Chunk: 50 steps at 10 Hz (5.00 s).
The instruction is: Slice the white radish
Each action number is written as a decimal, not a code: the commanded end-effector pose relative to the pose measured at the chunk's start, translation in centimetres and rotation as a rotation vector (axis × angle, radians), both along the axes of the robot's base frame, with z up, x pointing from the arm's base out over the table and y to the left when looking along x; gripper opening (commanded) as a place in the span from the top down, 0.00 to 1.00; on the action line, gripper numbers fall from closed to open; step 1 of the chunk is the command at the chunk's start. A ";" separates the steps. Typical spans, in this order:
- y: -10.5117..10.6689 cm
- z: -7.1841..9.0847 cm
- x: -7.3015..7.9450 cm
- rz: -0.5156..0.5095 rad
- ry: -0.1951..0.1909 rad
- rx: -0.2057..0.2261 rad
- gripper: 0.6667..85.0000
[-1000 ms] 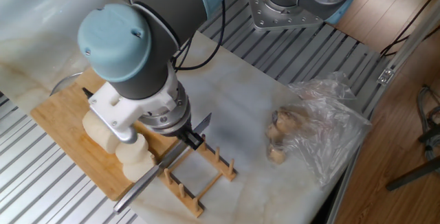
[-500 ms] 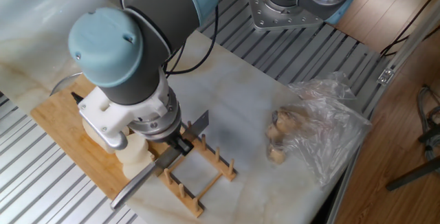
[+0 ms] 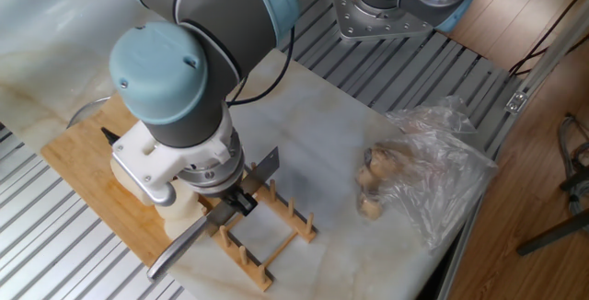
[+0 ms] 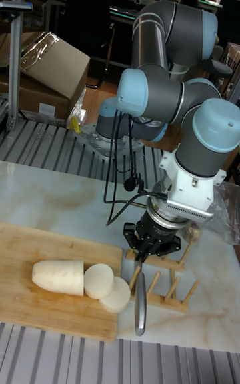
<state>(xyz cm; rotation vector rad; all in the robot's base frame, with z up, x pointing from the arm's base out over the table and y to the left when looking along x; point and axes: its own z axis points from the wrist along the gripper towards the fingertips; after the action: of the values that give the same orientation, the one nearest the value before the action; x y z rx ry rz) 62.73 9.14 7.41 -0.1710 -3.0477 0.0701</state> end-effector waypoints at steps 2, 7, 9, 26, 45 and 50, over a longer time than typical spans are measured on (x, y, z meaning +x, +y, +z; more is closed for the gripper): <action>0.1 -0.6 0.1 -0.004 -0.013 0.008 0.82; 0.2 -1.1 0.3 -0.004 -0.021 0.011 0.84; 0.2 -1.1 0.2 -0.012 -0.020 0.007 0.87; -4.8 13.0 6.2 0.023 -0.135 0.122 0.99; -15.7 7.3 9.2 0.184 -0.153 0.139 0.99; -14.8 6.7 9.1 0.182 -0.146 0.151 0.99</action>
<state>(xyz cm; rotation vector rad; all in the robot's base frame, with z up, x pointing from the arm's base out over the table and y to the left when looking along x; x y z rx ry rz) 71.75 -6.29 14.35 0.1287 -3.1896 -0.1411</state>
